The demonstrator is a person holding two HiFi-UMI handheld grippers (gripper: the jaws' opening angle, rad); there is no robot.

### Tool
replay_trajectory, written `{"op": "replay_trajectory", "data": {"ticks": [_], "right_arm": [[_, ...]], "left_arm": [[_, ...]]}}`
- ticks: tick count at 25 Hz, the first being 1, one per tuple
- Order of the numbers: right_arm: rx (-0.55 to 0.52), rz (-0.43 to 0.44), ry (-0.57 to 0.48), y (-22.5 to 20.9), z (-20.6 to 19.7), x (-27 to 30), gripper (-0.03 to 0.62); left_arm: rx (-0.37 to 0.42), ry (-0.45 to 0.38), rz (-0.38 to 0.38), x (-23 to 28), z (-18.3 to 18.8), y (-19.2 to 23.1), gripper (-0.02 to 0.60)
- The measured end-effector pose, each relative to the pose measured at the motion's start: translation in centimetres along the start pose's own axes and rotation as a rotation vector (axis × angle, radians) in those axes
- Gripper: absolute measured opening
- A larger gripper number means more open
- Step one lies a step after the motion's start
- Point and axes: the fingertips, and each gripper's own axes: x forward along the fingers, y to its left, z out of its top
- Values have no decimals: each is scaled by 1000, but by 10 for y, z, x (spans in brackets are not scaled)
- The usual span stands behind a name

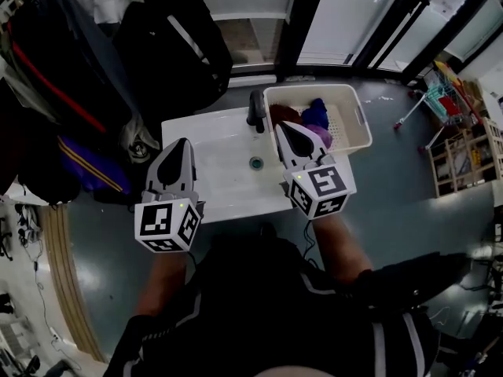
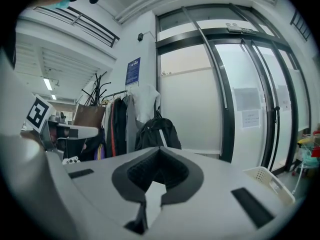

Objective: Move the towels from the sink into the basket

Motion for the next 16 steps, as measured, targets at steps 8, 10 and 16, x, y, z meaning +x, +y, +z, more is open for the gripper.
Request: {"op": "replay_trajectory", "data": {"ticks": [8,10,16], "right_arm": [[16,11,-21,-13,13,1,6],[27,8,-25,-20,17,-2,6],[13,17,-25,-29,22,-7,6]], "left_arm": [[-7,9,-38,9,9,-15,6],[1,3,-38,11,15,-19,8],[17,-20,-59,12,22,-37,6]]}}
